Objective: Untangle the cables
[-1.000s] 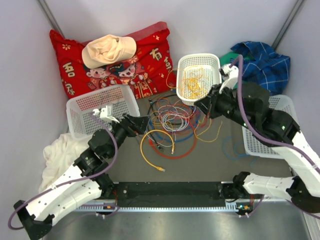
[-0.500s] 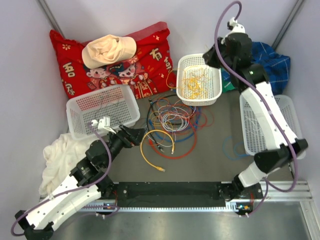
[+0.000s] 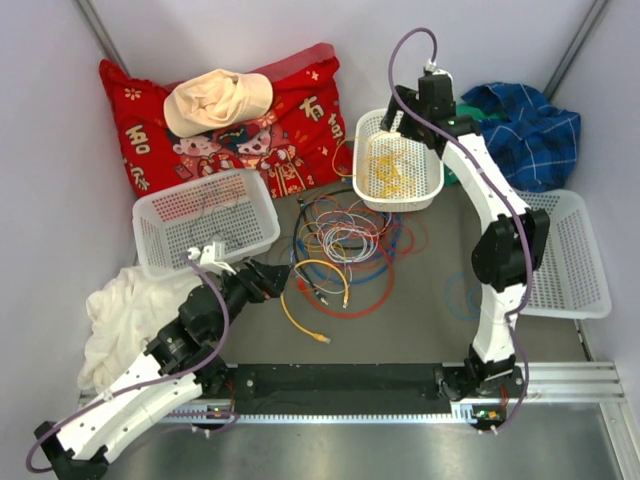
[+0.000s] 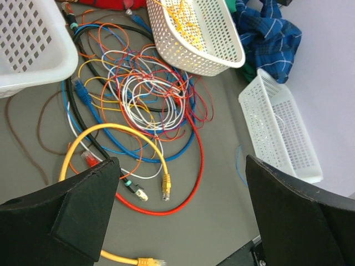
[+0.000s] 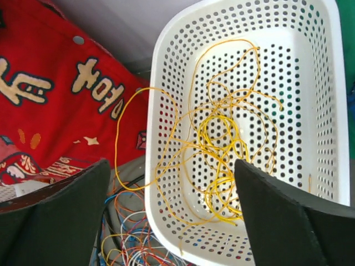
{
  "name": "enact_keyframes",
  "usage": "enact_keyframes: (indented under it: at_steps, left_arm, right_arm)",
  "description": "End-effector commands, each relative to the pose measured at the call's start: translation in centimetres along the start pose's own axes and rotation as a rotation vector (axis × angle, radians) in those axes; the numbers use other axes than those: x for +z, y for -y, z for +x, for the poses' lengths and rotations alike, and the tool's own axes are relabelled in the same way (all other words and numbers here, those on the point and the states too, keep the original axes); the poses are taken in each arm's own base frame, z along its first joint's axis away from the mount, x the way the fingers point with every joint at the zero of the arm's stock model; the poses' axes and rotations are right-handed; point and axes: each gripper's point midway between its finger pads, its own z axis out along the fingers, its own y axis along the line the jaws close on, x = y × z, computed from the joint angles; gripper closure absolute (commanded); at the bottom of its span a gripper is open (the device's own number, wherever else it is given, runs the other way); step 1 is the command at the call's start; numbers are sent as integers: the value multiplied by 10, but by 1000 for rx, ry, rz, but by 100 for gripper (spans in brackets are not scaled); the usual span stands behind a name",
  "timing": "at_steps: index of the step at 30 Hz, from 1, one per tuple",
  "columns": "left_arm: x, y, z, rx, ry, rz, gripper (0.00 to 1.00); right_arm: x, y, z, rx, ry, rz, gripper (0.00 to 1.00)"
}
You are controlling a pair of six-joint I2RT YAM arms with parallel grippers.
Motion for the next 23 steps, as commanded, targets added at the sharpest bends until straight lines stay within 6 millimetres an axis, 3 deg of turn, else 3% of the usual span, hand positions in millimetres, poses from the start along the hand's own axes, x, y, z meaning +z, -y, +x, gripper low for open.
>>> enact_keyframes:
  at_steps: [1,2,3,4,5,6,7,8,9,10,11,12,13,15,19,20,22,23]
  left_arm:
    - [3,-3,-6,34,45,-1,1]
    - [4,0,-9,43,53,7,1]
    - [5,0,-9,52,51,1,1]
    - [6,0,-11,69,51,-2,1]
    - [5,4,-15,77,52,-7,1]
    - [8,0,-14,90,37,-37,1]
    - [8,5,-26,98,52,-56,1]
    - [8,4,-29,109,48,-90,1]
    - [10,-12,-20,145,-7,-175,1]
    - [9,-6,-37,145,25,-212,1]
    - [10,-9,-39,157,15,-252,1]
    - [10,-24,-29,200,-47,-337,1]
    - [11,-15,-42,196,-31,-349,1]
    - [15,-22,-42,219,-56,-428,1]
    - [23,-13,-41,219,-79,-411,1]
    - [25,-11,-39,219,-82,-392,1]
    - [27,-7,-34,197,-87,-354,1]
    - [29,-4,-35,179,-73,-336,1]
  right_arm:
    - [-52,-30,-59,-11,186,-81,4]
    - [-57,-29,-56,-11,193,-74,2]
    - [-85,-43,-67,-10,232,-111,2]
    - [-99,-49,-68,-15,247,-128,1]
    - [-105,-50,-56,-30,241,-135,1]
    - [-146,-62,-66,-36,299,-183,1]
    - [-146,-67,-30,-82,247,-194,1]
    - [-166,-81,-28,-91,288,-253,1]
    - [-201,-86,-28,-94,329,-305,1]
    - [-218,-100,-8,-107,313,-359,1]
    - [-210,-89,29,-128,252,-337,1]
    - [-216,-86,44,-132,238,-343,1]
    - [-229,-83,77,-146,195,-367,1]
    - [-239,-74,110,-163,150,-373,1]
    - [-249,-42,183,-215,38,-342,1]
    - [-262,-42,188,-217,42,-374,1]
    - [-265,-31,207,-226,5,-368,1]
    - [-271,-28,207,-220,17,-380,1]
